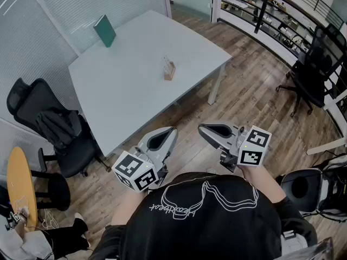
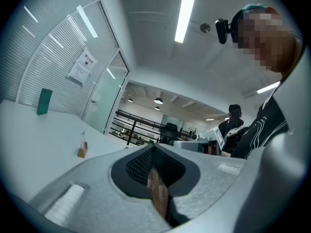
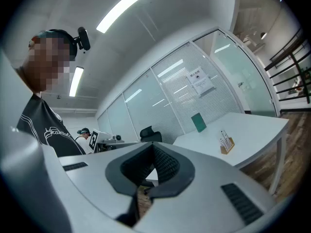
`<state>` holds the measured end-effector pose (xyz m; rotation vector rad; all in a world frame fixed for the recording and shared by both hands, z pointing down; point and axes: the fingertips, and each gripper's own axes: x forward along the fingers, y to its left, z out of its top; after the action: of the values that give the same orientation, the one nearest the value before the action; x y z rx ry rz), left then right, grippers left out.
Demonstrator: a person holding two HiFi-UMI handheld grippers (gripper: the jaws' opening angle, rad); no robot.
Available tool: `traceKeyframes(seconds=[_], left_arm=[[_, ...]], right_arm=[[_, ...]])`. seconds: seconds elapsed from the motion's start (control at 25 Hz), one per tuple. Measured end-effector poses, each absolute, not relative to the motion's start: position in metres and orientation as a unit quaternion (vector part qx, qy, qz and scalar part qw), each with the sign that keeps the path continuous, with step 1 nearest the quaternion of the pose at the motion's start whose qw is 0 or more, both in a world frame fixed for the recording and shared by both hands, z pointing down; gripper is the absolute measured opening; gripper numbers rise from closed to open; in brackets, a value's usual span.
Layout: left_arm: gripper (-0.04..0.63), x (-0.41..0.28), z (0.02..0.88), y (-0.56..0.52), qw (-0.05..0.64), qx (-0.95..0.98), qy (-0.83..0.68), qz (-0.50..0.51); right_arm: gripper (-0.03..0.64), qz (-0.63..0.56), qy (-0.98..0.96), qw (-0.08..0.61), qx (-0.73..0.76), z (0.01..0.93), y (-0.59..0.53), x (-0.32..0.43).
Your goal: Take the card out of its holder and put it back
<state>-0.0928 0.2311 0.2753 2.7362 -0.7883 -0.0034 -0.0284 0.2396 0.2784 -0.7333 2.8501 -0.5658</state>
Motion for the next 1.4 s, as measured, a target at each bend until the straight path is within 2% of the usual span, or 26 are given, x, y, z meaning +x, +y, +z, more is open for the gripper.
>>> traceKeyframes(seconds=[0.96,1.4], left_arm=[[0.014,-0.124,0.268,0.262,0.14,0.955,-0.262,-0.017],[0.014,-0.113,0.272,0.23,0.137,0.951,-0.278,-0.004]], right_arm=[[0.009,-0.182,0.948,0.057,-0.256,0.269,0.276,-0.058],[0.009,-0.191,0.949,0.075,-0.241,0.273,0.239,-0.047]])
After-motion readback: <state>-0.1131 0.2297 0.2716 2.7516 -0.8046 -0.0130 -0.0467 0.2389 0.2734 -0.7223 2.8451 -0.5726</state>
